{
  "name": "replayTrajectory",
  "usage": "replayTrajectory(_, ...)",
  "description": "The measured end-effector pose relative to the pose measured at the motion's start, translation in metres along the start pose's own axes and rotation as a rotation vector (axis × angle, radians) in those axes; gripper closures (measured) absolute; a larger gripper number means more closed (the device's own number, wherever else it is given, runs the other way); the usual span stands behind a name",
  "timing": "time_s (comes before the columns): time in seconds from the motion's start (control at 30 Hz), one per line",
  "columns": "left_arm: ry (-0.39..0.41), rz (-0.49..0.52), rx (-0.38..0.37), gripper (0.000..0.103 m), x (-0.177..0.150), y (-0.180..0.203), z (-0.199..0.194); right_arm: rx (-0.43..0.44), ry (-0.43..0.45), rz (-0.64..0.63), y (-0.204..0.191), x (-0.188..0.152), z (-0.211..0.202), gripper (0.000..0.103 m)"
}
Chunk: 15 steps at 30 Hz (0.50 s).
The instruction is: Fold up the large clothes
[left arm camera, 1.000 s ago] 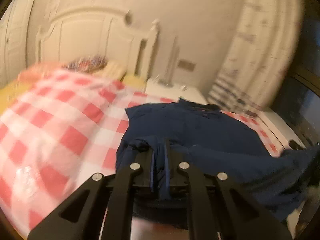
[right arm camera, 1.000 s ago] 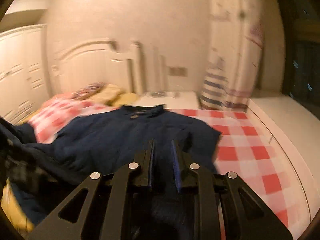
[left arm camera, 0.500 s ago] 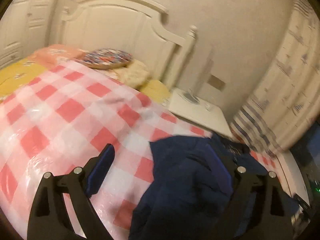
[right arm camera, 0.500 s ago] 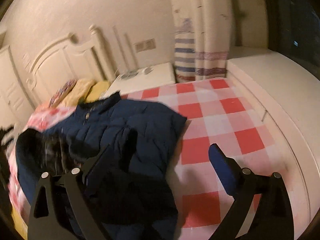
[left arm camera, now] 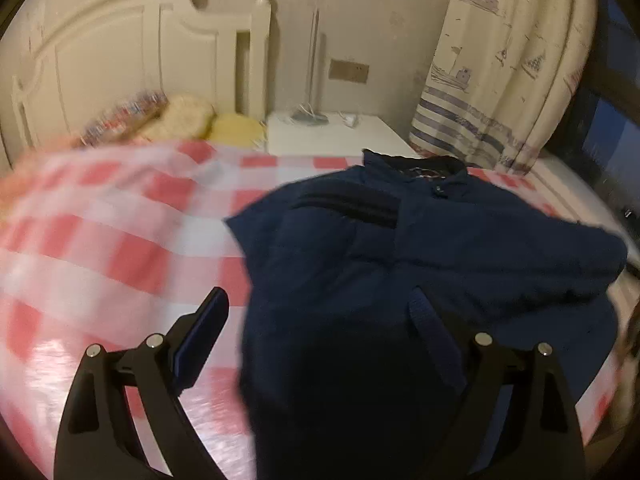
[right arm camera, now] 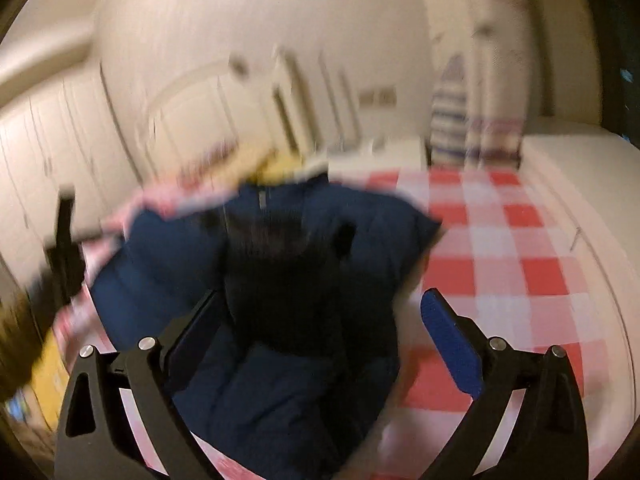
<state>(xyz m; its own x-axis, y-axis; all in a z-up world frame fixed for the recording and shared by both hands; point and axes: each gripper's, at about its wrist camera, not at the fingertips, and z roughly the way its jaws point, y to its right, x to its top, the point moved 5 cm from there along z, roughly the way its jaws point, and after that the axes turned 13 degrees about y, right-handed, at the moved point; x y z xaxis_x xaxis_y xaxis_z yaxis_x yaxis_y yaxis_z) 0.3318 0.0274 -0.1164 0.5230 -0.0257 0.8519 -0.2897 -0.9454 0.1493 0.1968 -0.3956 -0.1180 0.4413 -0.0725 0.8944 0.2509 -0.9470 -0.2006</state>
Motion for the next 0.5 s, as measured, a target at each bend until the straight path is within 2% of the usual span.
replayTrajectory(0.1,-0.046,-0.025,-0.036,0.014,0.005,0.011,0.02,0.042,-0.048,-0.027,-0.012,-0.001,0.023,0.007)
replayTrajectory(0.13,-0.058,-0.014,-0.039,0.02,0.005,0.016,0.024,0.069,-0.059,-0.032,-0.017,0.002,0.032,0.009)
replayTrajectory(0.17,-0.062,0.002,-0.023,0.053,0.007,0.019,0.027,0.111,-0.056,-0.048,-0.026,0.008,0.041,0.033)
replayTrajectory(0.2,-0.064,0.017,0.05,0.083,0.01,0.018,0.029,0.108,-0.047,-0.056,-0.029,0.014,0.044,0.048)
replayTrajectory(0.23,-0.064,0.002,0.088,0.092,0.013,0.014,0.029,0.076,-0.022,-0.051,-0.028,0.026,0.049,0.053)
replayTrajectory(0.27,-0.048,-0.042,0.083,0.093,0.017,0.009,0.027,0.067,0.01,-0.03,-0.025,0.036,0.049,0.058)
replayTrajectory(0.3,-0.008,-0.111,0.073,0.094,0.023,-0.001,0.021,0.065,0.06,0.017,-0.021,0.05,0.046,0.059)
replayTrajectory(0.37,0.052,-0.206,0.115,0.094,0.031,-0.024,0.011,0.02,0.107,0.101,-0.008,0.064,0.046,0.058)
replayTrajectory(0.4,0.08,-0.248,0.142,0.093,0.032,-0.036,0.006,-0.027,0.1,0.11,-0.005,0.064,0.05,0.048)
replayTrajectory(0.43,0.082,-0.278,0.123,0.089,0.031,-0.043,0.005,-0.042,0.079,0.103,-0.005,0.059,0.054,0.039)
replayTrajectory(0.47,0.066,-0.291,0.097,0.073,0.03,-0.046,0.007,-0.017,0.058,0.106,-0.005,0.055,0.057,0.015)
replayTrajectory(0.5,0.043,-0.304,0.065,0.05,0.025,-0.048,0.009,0.042,0.017,0.118,-0.008,0.046,0.062,0.004)
